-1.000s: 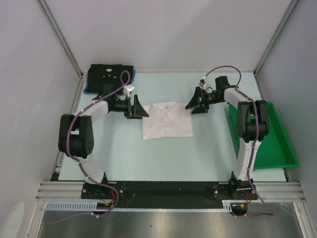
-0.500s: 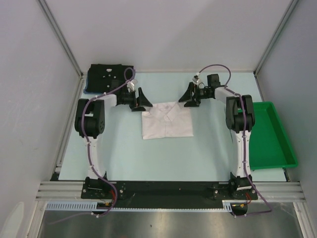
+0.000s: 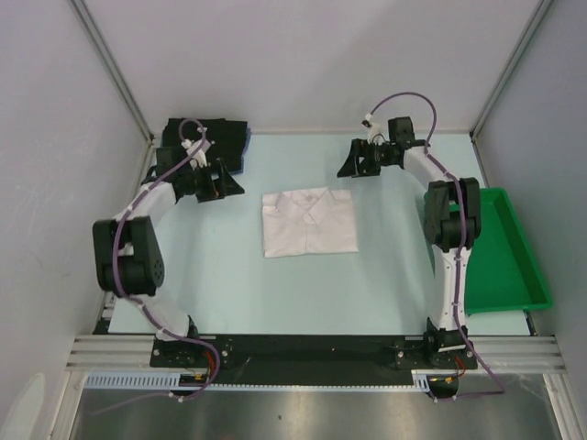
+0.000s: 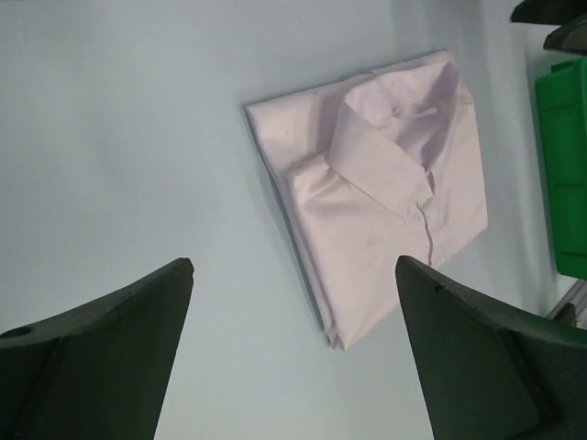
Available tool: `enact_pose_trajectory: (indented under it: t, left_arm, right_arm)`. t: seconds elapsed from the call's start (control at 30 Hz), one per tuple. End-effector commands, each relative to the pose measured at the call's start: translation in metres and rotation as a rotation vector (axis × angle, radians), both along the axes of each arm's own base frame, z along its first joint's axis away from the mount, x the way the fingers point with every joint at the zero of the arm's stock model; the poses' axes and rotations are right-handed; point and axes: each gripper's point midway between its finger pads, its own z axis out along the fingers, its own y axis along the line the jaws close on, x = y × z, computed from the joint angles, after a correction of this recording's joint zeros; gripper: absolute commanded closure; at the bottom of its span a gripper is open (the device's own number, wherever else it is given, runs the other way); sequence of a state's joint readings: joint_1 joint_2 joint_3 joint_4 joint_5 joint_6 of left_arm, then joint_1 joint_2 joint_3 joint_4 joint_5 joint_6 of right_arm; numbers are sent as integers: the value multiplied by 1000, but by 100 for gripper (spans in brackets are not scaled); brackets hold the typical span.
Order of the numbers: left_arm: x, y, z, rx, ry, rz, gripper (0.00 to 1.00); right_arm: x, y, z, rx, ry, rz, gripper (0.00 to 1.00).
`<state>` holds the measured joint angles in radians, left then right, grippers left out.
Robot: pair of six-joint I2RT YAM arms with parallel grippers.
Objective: Fold and stack the long sleeve shirts
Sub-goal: Fold the shirt, then neatly place the folded shirt to the corner
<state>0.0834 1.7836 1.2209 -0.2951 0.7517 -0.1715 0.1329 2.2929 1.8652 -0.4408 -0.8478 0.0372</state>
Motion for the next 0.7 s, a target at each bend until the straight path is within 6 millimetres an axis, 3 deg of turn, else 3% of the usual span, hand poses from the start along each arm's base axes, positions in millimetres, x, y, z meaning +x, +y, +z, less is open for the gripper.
enact_pose_trajectory:
  t: [0.0, 0.03, 0.07, 0.1, 0.13, 0.17, 0.2, 0.23, 0.33, 0.47, 0.57, 0.67]
  left_arm:
    - [-34, 21, 29, 190, -64, 78, 1]
    - [-40, 29, 26, 218, -47, 128, 0]
    - [-45, 34, 35, 233, -67, 152, 1]
    - [-49, 38, 38, 243, -68, 173, 1]
    - [-53, 40, 37, 250, -62, 189, 0]
    - [-56, 45, 39, 260, -59, 212, 1]
    - [-59, 47, 37, 249, -46, 219, 0]
    - [-61, 46, 36, 230, -29, 222, 1]
    - [-67, 49, 23, 225, 59, 236, 0]
    - [-71, 55, 18, 251, 86, 259, 1]
    - [-72, 60, 15, 274, 98, 271, 1]
    - [-77, 62, 6, 284, 125, 283, 1]
  right_arm:
    - [-36, 50, 90, -205, -356, 102, 29]
    - [-45, 59, 91, -243, -393, 128, 34]
    - [-59, 71, 98, -260, -426, 155, 44]
    - [-71, 78, 86, -295, -421, 175, 48]
    - [-93, 106, 83, -300, -443, 245, 53]
    - [-107, 118, 80, -304, -455, 282, 63]
    - [-121, 125, 66, -328, -438, 313, 67]
    - [-146, 153, 63, -319, -459, 380, 69]
    - [-189, 192, 43, -331, -473, 494, 69]
    - [-221, 224, 23, -342, -519, 584, 65]
    - [-235, 236, 2, -372, -543, 639, 62]
    - [-235, 240, -17, -397, -549, 653, 61]
